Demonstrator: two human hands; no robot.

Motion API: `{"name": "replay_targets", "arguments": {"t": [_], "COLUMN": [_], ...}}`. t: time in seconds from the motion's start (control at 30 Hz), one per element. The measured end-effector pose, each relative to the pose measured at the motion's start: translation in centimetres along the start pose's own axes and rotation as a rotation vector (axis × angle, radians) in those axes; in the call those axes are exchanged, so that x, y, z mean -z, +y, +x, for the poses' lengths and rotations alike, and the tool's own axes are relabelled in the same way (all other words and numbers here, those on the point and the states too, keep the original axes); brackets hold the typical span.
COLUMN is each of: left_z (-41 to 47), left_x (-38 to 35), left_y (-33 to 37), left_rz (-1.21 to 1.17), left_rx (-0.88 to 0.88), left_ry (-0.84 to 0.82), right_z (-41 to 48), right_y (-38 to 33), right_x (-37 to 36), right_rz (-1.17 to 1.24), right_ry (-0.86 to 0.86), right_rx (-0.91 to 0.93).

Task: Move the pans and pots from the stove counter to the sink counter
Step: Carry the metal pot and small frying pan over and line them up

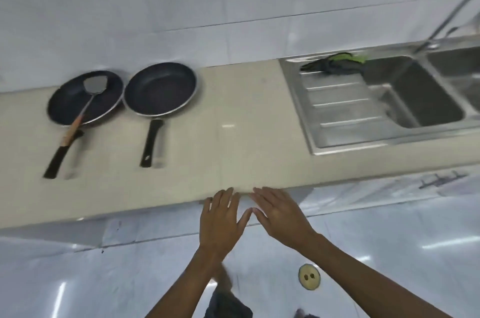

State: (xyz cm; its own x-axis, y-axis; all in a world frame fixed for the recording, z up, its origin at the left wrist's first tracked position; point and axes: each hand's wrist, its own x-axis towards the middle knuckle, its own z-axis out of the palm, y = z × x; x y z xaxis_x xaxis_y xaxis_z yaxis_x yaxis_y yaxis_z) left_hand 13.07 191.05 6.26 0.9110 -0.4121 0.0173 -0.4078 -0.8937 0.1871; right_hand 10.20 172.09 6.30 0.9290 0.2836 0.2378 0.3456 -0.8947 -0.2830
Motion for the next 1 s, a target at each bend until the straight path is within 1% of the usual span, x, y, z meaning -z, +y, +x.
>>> {"name": "replay_targets", "arguments": {"t": [0.1,0.27,0.47,0.57,0.73,0.8,0.9,0.93,1.0], "left_z": [0.6,2.8,7.8,10.6,15.3,17.4,20.2,21.3,23.5], "left_x": [-1.1,-2.2,-2.5,-3.3,-6.3,-7.7,-8.8,-9.2,-9.9], "left_y": [10.4,28.1,47.5,56.5,71.9,78.2,87.0,90.1,95.5], "left_rz": [-0.039,-0.093,-0.093,-0.086,-0.079,-0.085,-0.128,-0.129,-0.120], "left_rx": [-0.174,-0.417,-0.703,-0.836,-0.974,-1.009,-1.029,-1.054,-1.093], "left_ry": [0.011,0.003,-0.002,-0.022,-0.058,-0.100,-0.122,-0.102,-0.126], "right_z": [-8.0,-20.6,-31.8,-36.6,-43.1,-45.5,-48.4,-49.4,-51.0], "right_y": [6.1,15.7,25.7,30.5,40.3,45.0,51.2,53.6,58.0], "right_x": [4.9,14.1,24.5,28.3,33.7,36.0,39.5,40.7,43.1], "right_rz": [-0.104,-0.240,-0.312,-0.334,-0.353,-0.350,-0.353,-0.381,-0.368], "right_ry": [0.012,0.042,0.045,0.047,0.075,0.071,0.078,0.074,0.081], "right_rx": [-0.120,-0.405,-0.753,-0.908,-1.107,-1.172,-1.244,-1.252,-1.279]}}
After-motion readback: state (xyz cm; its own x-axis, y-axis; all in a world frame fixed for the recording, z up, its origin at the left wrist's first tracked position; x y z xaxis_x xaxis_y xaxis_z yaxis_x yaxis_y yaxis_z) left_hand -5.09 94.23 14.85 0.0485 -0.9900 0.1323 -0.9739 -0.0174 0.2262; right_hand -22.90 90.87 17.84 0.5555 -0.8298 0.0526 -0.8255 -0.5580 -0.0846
